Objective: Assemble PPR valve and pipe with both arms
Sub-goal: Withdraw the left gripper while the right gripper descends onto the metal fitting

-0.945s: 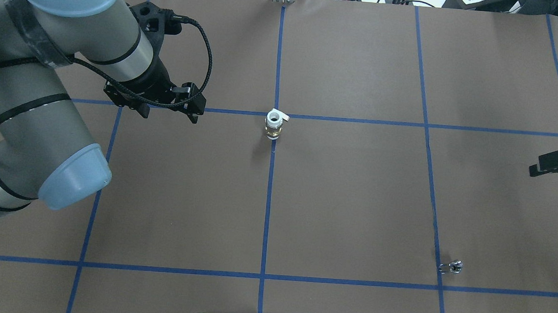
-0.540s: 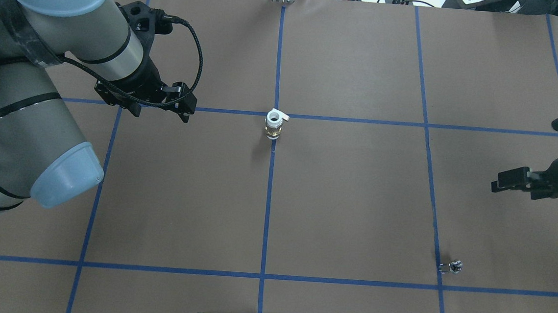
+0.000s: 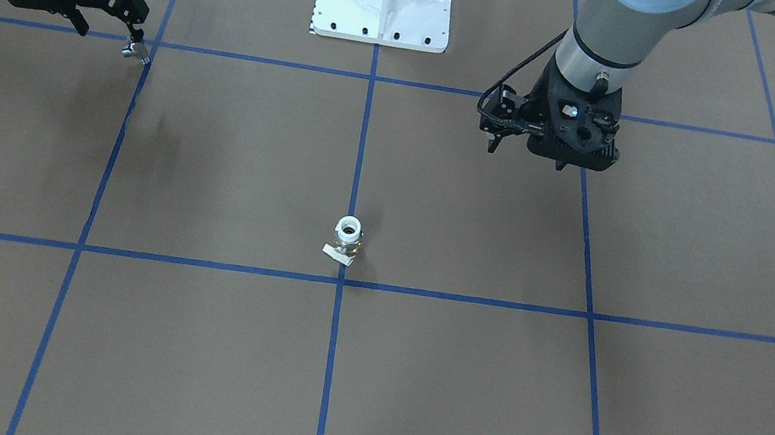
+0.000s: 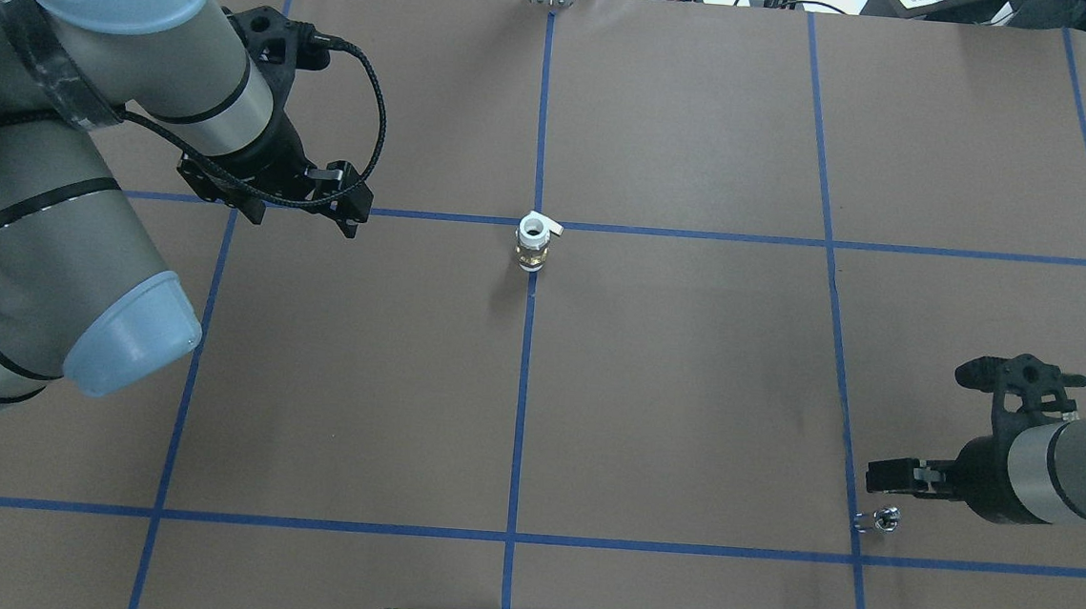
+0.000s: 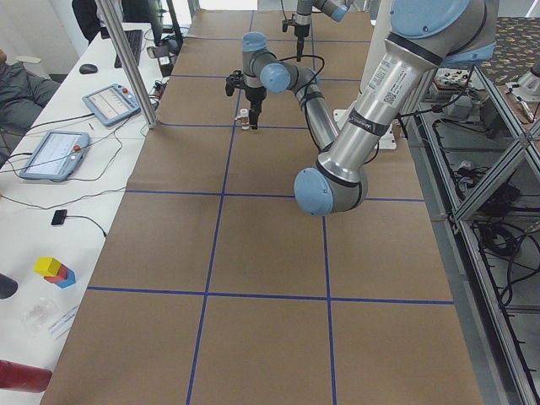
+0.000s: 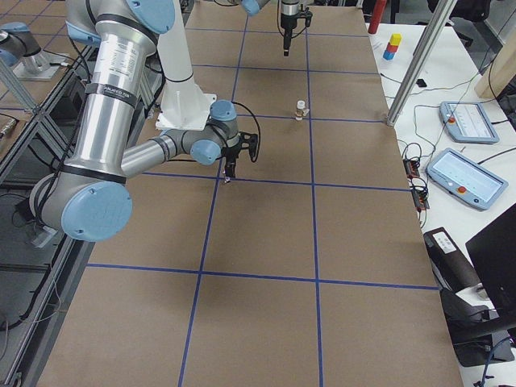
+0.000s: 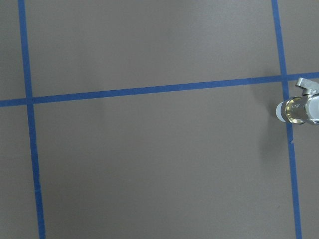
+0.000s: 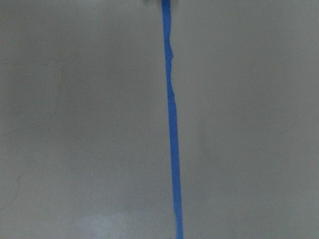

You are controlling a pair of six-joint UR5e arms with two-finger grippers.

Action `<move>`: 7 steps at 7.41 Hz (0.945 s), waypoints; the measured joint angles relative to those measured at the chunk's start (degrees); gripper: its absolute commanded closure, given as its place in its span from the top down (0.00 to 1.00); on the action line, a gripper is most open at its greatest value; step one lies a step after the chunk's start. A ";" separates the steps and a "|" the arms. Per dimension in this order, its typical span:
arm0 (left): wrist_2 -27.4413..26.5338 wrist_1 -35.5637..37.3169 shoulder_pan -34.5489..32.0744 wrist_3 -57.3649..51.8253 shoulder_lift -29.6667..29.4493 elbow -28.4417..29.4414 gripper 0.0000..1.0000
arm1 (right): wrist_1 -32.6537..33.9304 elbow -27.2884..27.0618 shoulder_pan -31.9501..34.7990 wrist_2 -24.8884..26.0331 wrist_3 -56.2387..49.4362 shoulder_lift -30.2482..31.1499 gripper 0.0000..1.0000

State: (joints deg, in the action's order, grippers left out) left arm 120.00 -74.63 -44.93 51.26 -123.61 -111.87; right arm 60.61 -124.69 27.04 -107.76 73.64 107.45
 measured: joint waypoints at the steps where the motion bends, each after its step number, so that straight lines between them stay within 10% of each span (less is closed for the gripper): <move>1: 0.03 0.01 -0.03 -0.07 0.11 0.00 0.99 | 0.02 0.18 -2.01 1.24 0.92 0.24 0.95; 6: 0.11 0.00 -0.51 -0.23 0.96 -0.48 0.99 | -0.08 3.21 -5.23 2.94 6.67 -2.13 0.81; 7: 0.13 0.01 -0.56 -0.22 0.98 -0.54 0.99 | -0.11 3.85 -5.27 2.98 6.87 -2.21 0.61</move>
State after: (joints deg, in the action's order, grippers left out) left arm 120.13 -74.62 -45.49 51.04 -122.63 -112.41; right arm 60.50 -120.84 21.77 -104.79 80.51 105.23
